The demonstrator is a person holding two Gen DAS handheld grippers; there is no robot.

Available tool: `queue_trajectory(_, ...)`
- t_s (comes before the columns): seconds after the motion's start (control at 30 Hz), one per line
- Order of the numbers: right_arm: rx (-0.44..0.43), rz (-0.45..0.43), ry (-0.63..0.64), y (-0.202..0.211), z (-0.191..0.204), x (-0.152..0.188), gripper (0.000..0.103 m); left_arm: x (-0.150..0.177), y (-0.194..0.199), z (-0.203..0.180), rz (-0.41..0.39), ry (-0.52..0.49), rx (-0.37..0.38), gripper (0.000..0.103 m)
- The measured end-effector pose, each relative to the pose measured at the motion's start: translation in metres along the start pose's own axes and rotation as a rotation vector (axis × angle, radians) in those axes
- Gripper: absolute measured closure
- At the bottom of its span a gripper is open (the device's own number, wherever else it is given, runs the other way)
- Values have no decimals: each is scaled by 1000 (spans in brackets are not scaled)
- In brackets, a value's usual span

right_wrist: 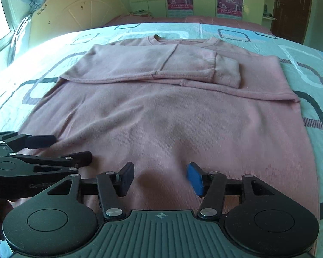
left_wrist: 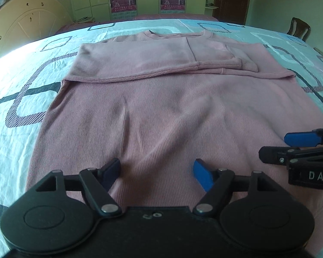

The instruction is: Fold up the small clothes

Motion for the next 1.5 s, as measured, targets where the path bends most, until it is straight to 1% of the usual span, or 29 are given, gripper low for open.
queue_trajectory(0.17,77,-10,-72,20,-23,19,48,11,14,10,4,3,-3,28)
queue_trajectory(0.27,72,-42,-104,37,-22,23,48,15,22,12,-2,-4,-5,28)
queue_trajectory(0.37,45,-60,-118,47,-10,26,48,19,30,10,-12,-7,7,28)
queue_trajectory(0.53,24,-51,-94,50,10,40,48,30,43,8,-26,-18,28,27)
queue_trajectory(0.67,50,-34,-76,51,12,55,48,48,49,17,-15,-26,29,25)
queue_trajectory(0.73,70,-24,-81,52,6,64,48,58,48,25,-6,-23,28,24)
queue_trajectory(0.8,89,-25,-95,57,-3,71,48,63,51,32,-16,-14,27,24)
queue_trajectory(1.0,158,-33,-131,79,-27,81,48,67,66,54,-24,40,26,26)
queue_trajectory(1.2,236,-54,-182,107,-55,92,48,73,79,81,-45,58,-7,27)
queue_trajectory(1.37,291,-52,-226,120,-76,103,48,84,80,104,-22,91,-38,27)
queue_trajectory(1.5,311,-39,-265,124,-90,112,48,93,78,114,8,124,-24,29)
Point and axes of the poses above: each gripper's, at about its wrist camera, not at the fingertips, and y roughly against the way its jaws point, z to its left, x to its underside, the point moved 6 cm from there along -y, roughly the way its jaws point, and after that the axes turned 5 degrees about -x, right-handed, at the moved point
